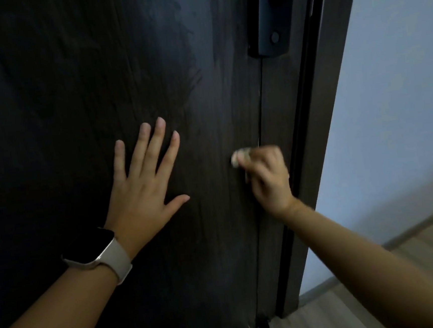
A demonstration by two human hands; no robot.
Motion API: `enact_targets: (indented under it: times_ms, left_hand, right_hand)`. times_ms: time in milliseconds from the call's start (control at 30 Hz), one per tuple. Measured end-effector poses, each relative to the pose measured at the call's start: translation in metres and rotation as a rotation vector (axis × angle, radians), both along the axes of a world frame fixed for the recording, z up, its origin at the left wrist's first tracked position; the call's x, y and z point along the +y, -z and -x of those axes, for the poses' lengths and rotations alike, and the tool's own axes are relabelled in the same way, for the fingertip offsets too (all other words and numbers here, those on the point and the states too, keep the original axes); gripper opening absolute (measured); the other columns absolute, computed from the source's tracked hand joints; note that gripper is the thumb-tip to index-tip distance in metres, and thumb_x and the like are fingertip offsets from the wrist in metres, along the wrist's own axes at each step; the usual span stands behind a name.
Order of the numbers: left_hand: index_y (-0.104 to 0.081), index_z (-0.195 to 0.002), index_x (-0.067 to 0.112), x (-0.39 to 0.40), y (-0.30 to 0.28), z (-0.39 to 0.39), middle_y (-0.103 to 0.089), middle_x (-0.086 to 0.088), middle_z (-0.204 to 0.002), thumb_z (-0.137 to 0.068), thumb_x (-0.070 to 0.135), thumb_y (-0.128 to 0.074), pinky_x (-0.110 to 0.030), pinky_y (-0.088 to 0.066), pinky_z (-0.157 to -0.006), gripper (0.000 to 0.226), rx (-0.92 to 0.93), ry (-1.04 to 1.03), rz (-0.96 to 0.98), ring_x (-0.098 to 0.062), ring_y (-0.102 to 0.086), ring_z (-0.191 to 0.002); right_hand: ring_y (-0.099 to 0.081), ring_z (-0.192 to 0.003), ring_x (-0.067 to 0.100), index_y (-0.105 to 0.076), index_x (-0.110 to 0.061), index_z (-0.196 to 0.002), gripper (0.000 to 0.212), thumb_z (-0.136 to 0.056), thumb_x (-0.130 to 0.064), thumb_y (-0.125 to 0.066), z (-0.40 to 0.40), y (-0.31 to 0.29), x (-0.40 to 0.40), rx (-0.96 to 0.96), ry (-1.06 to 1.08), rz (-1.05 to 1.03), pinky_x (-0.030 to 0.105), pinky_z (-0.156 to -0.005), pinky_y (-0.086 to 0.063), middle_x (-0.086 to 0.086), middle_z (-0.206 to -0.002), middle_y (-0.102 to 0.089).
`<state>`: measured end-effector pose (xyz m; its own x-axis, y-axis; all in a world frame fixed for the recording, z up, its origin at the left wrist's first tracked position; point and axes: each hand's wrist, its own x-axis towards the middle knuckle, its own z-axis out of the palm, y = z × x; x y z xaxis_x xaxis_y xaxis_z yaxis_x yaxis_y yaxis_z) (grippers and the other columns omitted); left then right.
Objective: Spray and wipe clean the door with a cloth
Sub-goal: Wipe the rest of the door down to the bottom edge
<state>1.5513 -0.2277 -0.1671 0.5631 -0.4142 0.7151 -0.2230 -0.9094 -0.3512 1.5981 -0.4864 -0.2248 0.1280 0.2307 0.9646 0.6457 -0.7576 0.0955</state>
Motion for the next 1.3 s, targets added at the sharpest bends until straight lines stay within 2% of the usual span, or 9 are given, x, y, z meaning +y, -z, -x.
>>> enact_targets:
  times_ms: [233, 333, 433, 567, 700, 867, 967, 1233, 1300]
  left_hand:
    - [-0.005, -0.155, 0.014, -0.001, -0.001, 0.001, 0.014, -0.011, -0.161, -0.073, 0.058, -0.069, -0.049, 0.016, -0.115, 0.114, 0.001, -0.013, -0.021, -0.028, 0.014, -0.148]
    - [-0.003, -0.155, 0.015, 0.001, -0.003, 0.003, 0.015, -0.01, -0.161, -0.069, 0.055, -0.075, -0.047, 0.018, -0.115, 0.119, 0.025, 0.0, -0.03, -0.027, 0.015, -0.148]
    - [-0.003, -0.155, 0.015, 0.003, -0.006, 0.005, 0.014, -0.01, -0.161, -0.065, 0.05, -0.081, -0.046, 0.019, -0.115, 0.125, 0.06, 0.018, -0.027, -0.027, 0.014, -0.148]
    - [-0.001, -0.155, 0.016, 0.007, -0.009, 0.008, 0.013, -0.009, -0.162, -0.063, 0.046, -0.083, -0.045, 0.014, -0.117, 0.127, 0.071, 0.015, -0.037, -0.027, 0.01, -0.149]
    - [0.0, -0.155, 0.016, 0.009, -0.008, 0.007, 0.014, -0.008, -0.162, -0.063, 0.048, -0.082, -0.043, 0.016, -0.116, 0.127, 0.075, 0.024, -0.046, -0.026, 0.011, -0.149]
    - [-0.002, -0.155, 0.017, 0.009, -0.01, 0.008, 0.016, -0.006, -0.161, -0.062, 0.042, -0.085, -0.04, 0.022, -0.115, 0.127, 0.111, 0.044, -0.032, -0.024, 0.013, -0.149]
    - [0.0, -0.154, 0.018, 0.01, -0.012, 0.01, 0.019, -0.004, -0.161, -0.061, 0.038, -0.087, -0.038, 0.024, -0.114, 0.13, 0.146, 0.046, -0.033, -0.022, 0.016, -0.148]
    - [0.016, -0.151, 0.015, 0.01, -0.012, 0.008, 0.029, 0.0, -0.157, -0.059, 0.041, -0.087, -0.036, 0.024, -0.115, 0.141, 0.15, 0.017, -0.009, -0.017, 0.023, -0.146]
    - [0.013, -0.152, 0.014, 0.011, -0.012, 0.007, 0.027, 0.0, -0.158, -0.059, 0.041, -0.087, -0.036, 0.023, -0.115, 0.139, 0.137, 0.029, -0.011, -0.018, 0.021, -0.147]
  right_hand:
    - [-0.047, -0.092, 0.021, -0.06, -0.014, -0.114, 0.024, -0.094, -0.014, -0.047, 0.024, 0.122, -0.021, 0.323, -0.009, 0.693, 0.033, -0.07, -0.051, 0.005, -0.11, -0.052]
    - [-0.054, -0.094, 0.02, -0.07, -0.018, -0.109, 0.02, -0.096, -0.019, -0.055, 0.029, 0.056, -0.008, 0.347, -0.074, 0.386, 0.036, -0.089, -0.048, 0.003, -0.104, -0.061]
    - [-0.053, -0.089, 0.018, -0.071, -0.002, -0.111, 0.025, -0.096, -0.007, -0.051, 0.023, -0.063, 0.004, 0.042, -0.046, 0.063, 0.014, -0.084, -0.039, 0.015, -0.101, -0.058]
    - [-0.057, -0.094, 0.028, -0.067, -0.01, -0.119, 0.027, -0.094, -0.007, -0.057, 0.007, -0.151, 0.027, -0.088, 0.035, -0.096, 0.036, -0.077, -0.051, 0.019, -0.106, -0.056]
    - [-0.053, -0.093, 0.032, -0.059, -0.011, -0.124, 0.038, -0.088, 0.003, -0.057, 0.0, -0.09, 0.034, -0.123, 0.006, 0.024, 0.033, -0.081, -0.042, 0.013, -0.109, -0.05]
    - [-0.057, -0.087, 0.032, -0.053, -0.009, -0.129, 0.034, -0.095, -0.004, -0.053, 0.011, 0.054, 0.021, 0.152, -0.157, 0.518, 0.039, -0.074, -0.047, 0.012, -0.111, -0.061]
    - [-0.054, -0.093, 0.027, -0.057, -0.014, -0.129, 0.038, -0.092, -0.007, -0.056, 0.02, 0.078, 0.007, 0.283, -0.099, 0.71, 0.042, -0.064, -0.052, 0.011, -0.112, -0.064]
    - [-0.056, -0.09, 0.028, -0.069, -0.006, -0.116, 0.028, -0.096, -0.012, -0.052, 0.016, -0.158, 0.039, -0.087, 0.031, -0.036, 0.027, -0.075, -0.045, 0.02, -0.1, -0.058]
    - [-0.058, -0.092, 0.03, -0.068, -0.008, -0.119, 0.029, -0.095, -0.011, -0.052, 0.008, -0.182, 0.049, -0.12, 0.071, -0.107, 0.035, -0.075, -0.051, 0.022, -0.102, -0.058]
